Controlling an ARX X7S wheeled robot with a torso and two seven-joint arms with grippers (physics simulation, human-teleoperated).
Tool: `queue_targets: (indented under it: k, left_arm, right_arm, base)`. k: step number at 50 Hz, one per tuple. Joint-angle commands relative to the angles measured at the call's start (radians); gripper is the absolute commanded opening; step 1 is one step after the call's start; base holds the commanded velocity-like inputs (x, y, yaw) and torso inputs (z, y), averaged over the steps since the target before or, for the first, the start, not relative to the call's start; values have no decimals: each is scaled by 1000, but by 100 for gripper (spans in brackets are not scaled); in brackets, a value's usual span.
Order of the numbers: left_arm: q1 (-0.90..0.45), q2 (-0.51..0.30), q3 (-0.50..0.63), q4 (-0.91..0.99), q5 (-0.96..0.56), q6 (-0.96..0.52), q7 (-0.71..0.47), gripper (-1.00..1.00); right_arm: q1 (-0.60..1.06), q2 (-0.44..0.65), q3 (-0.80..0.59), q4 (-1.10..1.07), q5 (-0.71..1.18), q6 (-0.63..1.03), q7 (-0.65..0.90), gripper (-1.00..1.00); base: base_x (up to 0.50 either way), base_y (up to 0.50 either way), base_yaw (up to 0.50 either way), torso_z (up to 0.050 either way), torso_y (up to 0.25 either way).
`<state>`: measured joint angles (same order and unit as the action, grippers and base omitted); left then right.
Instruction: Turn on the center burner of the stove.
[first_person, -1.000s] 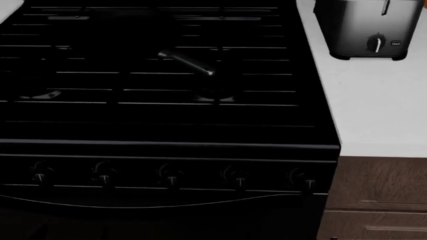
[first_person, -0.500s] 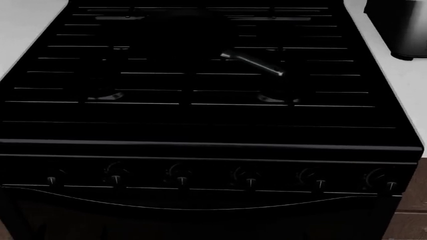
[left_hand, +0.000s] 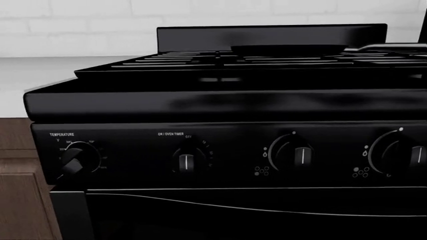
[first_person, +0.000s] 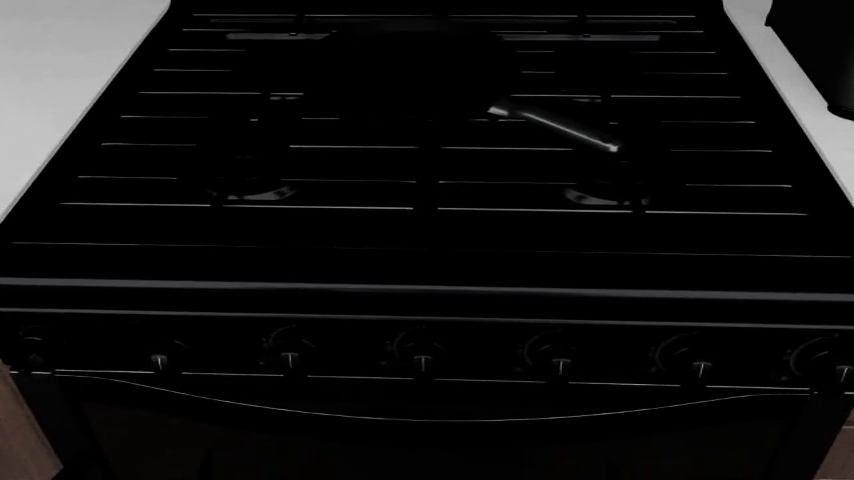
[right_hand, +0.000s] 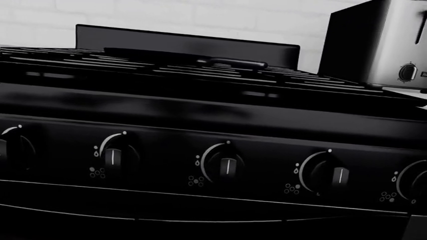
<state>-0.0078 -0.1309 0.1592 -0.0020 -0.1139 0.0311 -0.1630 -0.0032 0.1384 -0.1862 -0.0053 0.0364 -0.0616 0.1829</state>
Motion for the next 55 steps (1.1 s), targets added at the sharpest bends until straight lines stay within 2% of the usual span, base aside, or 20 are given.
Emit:
queue_targets:
  k: [1, 9, 12, 30, 47, 55]
  left_arm:
    - [1, -7, 9, 3, -7, 1, -12, 100]
    - [-4, -11, 15, -8, -7, 5, -21, 100]
    - [-2, -13, 12, -3, -18, 1, -23, 100]
    - [-11, -19, 24, -10, -22, -4, -43, 100]
    - [-12, -29, 36, -11, -28, -2, -54, 100]
    - [-18, -32, 46, -16, -25, -7, -61, 100]
  right_arm:
    - [7, 10, -10, -3, 19, 34, -2, 100]
    - [52, 8, 21, 25, 75, 83, -1, 100]
    - [72, 10, -4, 59, 19, 63, 23, 100]
    - [158, 18, -19, 158, 19, 118, 30, 100]
    - [168, 24, -30, 160, 25, 125, 39, 100]
    - [224, 10, -31, 253, 40, 59, 29, 100]
  base:
    - [0, 0, 0, 0, 0]
    - [0, 0, 0, 0, 0]
    - [0, 0, 0, 0, 0]
    - [0, 0, 0, 0, 0]
    - [0, 0, 0, 0, 0]
    - [0, 0, 0, 0, 0]
